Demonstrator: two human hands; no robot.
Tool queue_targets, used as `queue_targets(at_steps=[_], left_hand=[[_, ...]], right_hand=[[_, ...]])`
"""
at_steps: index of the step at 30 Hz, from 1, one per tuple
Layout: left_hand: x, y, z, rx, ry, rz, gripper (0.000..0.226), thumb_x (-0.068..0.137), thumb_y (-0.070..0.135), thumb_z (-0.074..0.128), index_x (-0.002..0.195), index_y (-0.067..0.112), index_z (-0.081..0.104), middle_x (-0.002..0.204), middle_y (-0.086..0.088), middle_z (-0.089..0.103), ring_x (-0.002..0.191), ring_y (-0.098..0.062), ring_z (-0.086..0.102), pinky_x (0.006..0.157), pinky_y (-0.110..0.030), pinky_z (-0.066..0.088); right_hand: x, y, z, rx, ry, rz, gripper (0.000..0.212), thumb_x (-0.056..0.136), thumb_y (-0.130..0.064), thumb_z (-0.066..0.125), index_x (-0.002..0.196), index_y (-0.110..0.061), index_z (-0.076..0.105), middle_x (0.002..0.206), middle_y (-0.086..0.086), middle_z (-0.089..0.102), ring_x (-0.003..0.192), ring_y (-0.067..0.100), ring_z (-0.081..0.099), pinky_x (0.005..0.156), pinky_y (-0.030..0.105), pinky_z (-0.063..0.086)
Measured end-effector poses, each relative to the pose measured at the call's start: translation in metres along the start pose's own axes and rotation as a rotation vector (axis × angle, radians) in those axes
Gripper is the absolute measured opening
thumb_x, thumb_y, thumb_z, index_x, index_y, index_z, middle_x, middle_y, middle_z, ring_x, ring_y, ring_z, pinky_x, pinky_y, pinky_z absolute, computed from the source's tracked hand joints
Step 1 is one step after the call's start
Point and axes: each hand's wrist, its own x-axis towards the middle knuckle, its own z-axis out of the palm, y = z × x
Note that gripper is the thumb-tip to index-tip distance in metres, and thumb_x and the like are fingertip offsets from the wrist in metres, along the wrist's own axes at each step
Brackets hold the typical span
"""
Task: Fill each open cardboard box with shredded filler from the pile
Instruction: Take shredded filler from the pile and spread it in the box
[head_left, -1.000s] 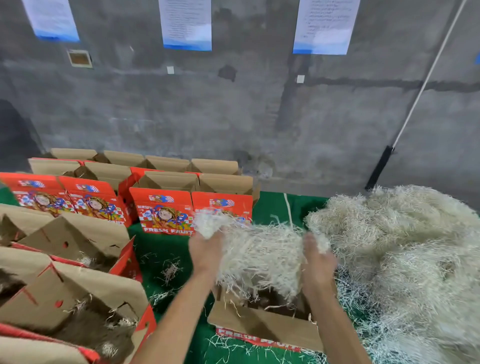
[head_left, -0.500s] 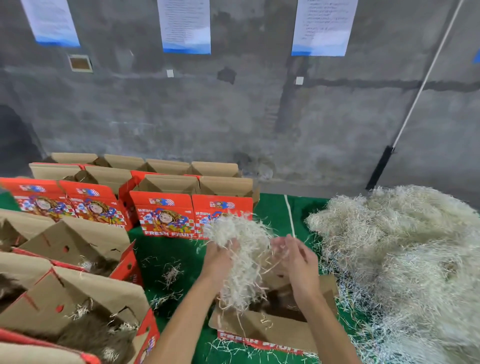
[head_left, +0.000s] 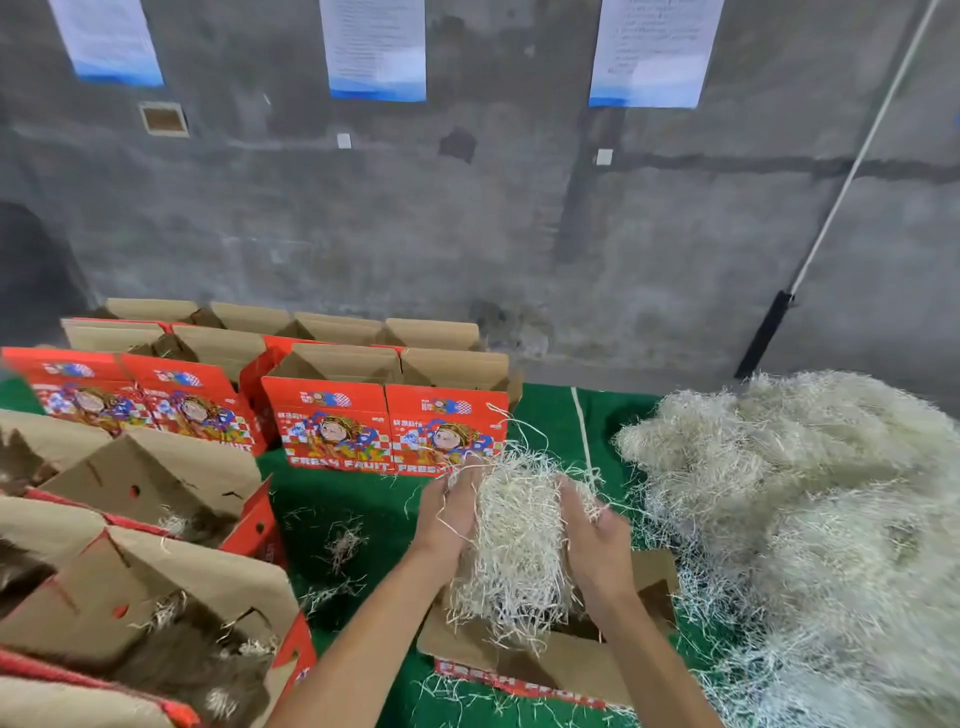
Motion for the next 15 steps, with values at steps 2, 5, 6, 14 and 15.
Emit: queue_targets(at_steps=[2,5,6,14,15], left_hand=[[0.005,0.005,-0.003,-0.074,0.051,0.019,0.055,0.074,0.068,0.070,0.098,0.021,0.057,0.101,-0.017,0.065,0.095,-0.033,0.064,0.091,-0.042,0.048],[0.003,0.011,0.005,-0.248,0.204,0.051,0.042,0.084,0.054,0.068,0.077,0.015,0.054,0.070,-0.009,0.054,0.063,-0.024,0.053,0.062,-0.029,0.040],[0.000,0.008,0.014,-0.208,0.216,0.050,0.044,0.089,0.053,0.064,0.080,0.011,0.057,0.067,-0.012,0.055,0.062,-0.028,0.057,0.057,-0.027,0.040],[0.015,0.014,-0.020,0.030,0.209,0.081,0.065,0.084,0.071,0.055,0.108,0.011,0.061,0.057,-0.004,0.058,0.048,-0.020,0.057,0.048,-0.028,0.048],[0.015,0.014,-0.017,-0.026,0.211,0.063,0.062,0.084,0.071,0.055,0.100,0.012,0.061,0.053,-0.003,0.054,0.044,-0.018,0.053,0.045,-0.026,0.046]], right_hand=[[0.002,0.000,-0.003,0.073,0.009,0.031,0.067,0.080,-0.076,0.059,0.042,-0.026,0.035,0.044,-0.002,0.027,0.036,0.014,0.020,0.037,0.021,0.022],[0.001,-0.005,0.014,0.295,0.137,0.095,0.056,0.092,-0.067,0.049,0.056,-0.025,0.039,0.048,-0.004,0.029,0.042,0.015,0.021,0.037,0.021,0.021],[0.001,-0.008,0.026,0.295,0.160,0.098,0.056,0.093,-0.068,0.045,0.062,-0.022,0.040,0.050,-0.004,0.032,0.045,0.015,0.025,0.038,0.023,0.025],[0.017,-0.001,-0.008,0.134,0.144,0.086,0.053,0.089,-0.060,0.057,0.063,-0.016,0.044,0.045,-0.011,0.040,0.041,0.010,0.031,0.037,0.021,0.030],[0.017,0.000,-0.004,0.180,0.163,0.099,0.051,0.093,-0.054,0.057,0.065,-0.012,0.046,0.047,-0.011,0.042,0.042,0.011,0.031,0.036,0.020,0.028]])
